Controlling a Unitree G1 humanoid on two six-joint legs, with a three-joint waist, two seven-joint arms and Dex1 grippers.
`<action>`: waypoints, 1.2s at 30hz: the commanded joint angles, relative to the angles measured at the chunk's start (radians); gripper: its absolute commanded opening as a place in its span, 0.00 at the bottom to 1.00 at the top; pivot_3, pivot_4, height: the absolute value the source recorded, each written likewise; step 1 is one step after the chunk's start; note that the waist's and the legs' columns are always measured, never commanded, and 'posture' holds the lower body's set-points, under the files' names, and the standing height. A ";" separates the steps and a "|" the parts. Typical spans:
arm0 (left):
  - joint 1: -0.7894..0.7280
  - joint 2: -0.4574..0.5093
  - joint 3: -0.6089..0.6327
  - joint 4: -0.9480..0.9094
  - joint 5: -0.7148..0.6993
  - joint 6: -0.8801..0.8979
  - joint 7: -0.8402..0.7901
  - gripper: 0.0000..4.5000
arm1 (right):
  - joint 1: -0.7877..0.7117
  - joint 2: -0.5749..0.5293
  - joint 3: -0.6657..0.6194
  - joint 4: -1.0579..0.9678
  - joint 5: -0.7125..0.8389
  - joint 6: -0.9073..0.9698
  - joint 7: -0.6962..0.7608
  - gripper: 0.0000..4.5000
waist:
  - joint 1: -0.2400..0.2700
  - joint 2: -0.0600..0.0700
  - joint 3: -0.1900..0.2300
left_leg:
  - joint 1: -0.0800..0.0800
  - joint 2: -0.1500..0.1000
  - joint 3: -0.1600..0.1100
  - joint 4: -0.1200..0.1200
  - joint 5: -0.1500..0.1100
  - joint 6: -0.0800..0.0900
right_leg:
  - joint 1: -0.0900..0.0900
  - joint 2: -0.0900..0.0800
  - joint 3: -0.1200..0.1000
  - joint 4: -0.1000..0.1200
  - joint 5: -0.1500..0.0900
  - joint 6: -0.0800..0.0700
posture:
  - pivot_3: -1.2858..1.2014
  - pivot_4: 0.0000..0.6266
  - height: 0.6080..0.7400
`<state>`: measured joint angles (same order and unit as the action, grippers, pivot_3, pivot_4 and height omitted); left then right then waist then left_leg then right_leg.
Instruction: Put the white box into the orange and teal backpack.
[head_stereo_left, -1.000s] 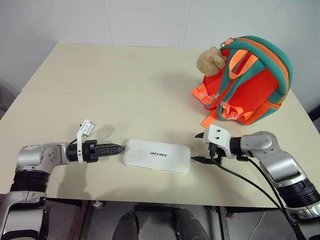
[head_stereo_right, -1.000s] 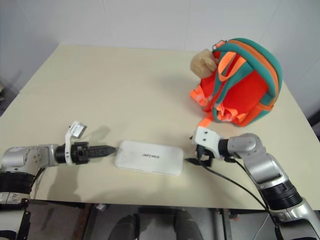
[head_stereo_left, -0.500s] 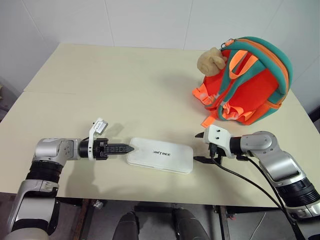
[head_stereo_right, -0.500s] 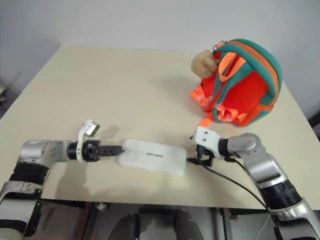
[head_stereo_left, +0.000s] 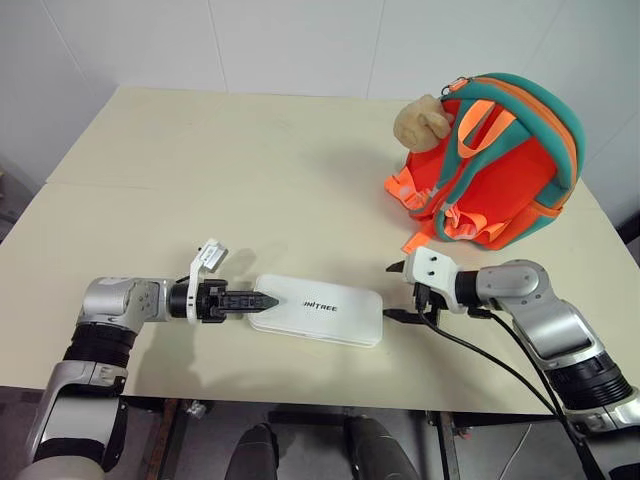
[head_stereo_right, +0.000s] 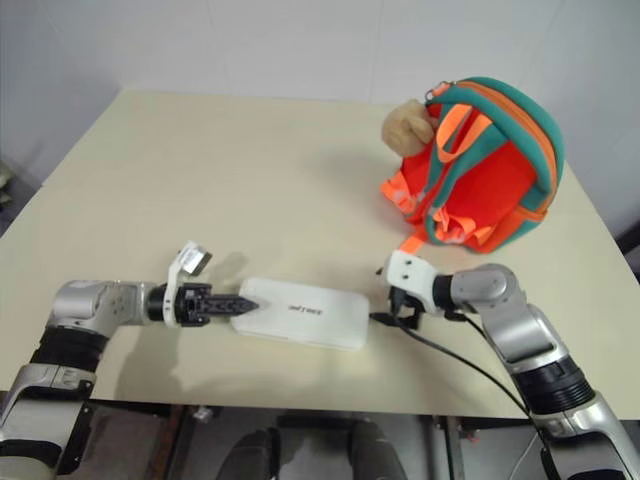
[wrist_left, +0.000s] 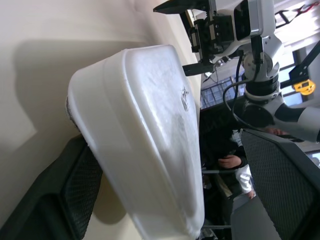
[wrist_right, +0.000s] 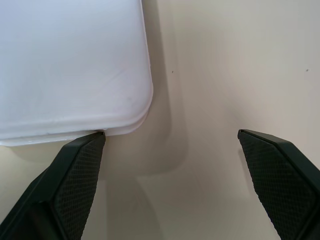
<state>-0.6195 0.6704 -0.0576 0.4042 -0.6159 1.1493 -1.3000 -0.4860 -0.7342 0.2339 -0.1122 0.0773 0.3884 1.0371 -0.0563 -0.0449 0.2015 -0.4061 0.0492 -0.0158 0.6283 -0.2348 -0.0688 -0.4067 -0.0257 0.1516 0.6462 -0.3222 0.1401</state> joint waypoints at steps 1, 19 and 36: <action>0.000 -0.013 -0.001 0.006 -0.025 0.039 -0.014 0.79 | -0.009 -0.001 -0.015 -0.015 0.007 -0.022 0.006 1.00 | 0.000 0.000 0.000 | 0.000 0.000 0.000 0.000 0.000 0.000 | 0.000 0.000 0.000 0.000 0.000 0.000 | 0.52 0.24 1.00; -0.052 -0.041 0.186 0.019 -0.085 0.057 0.066 0.29 | -0.018 0.037 -0.086 -0.023 0.036 -0.024 -0.064 1.00 | -0.003 0.000 0.000 | -0.001 0.000 0.000 -0.001 0.000 0.000 | -0.002 0.000 0.000 0.000 0.000 0.000 | 0.52 0.24 1.00; 0.016 -0.256 0.741 -0.251 -0.400 0.300 0.620 0.29 | 0.070 0.139 -0.523 -0.201 0.356 0.259 -0.331 1.00 | -0.001 0.000 0.000 | -0.001 0.000 -0.001 -0.001 0.000 0.000 | -0.001 -0.001 0.000 0.000 0.001 0.001 | 0.52 0.24 1.00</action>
<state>-0.6125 0.4263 0.6475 0.1997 -0.9586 1.4317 -0.7155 -0.4082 -0.5881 -0.2231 -0.2641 0.3866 0.6373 0.7260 -0.0570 -0.0451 0.2017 -0.4075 0.0492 -0.0166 0.6272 -0.2349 -0.0690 -0.4078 -0.0263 0.1519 0.6460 -0.3214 0.1417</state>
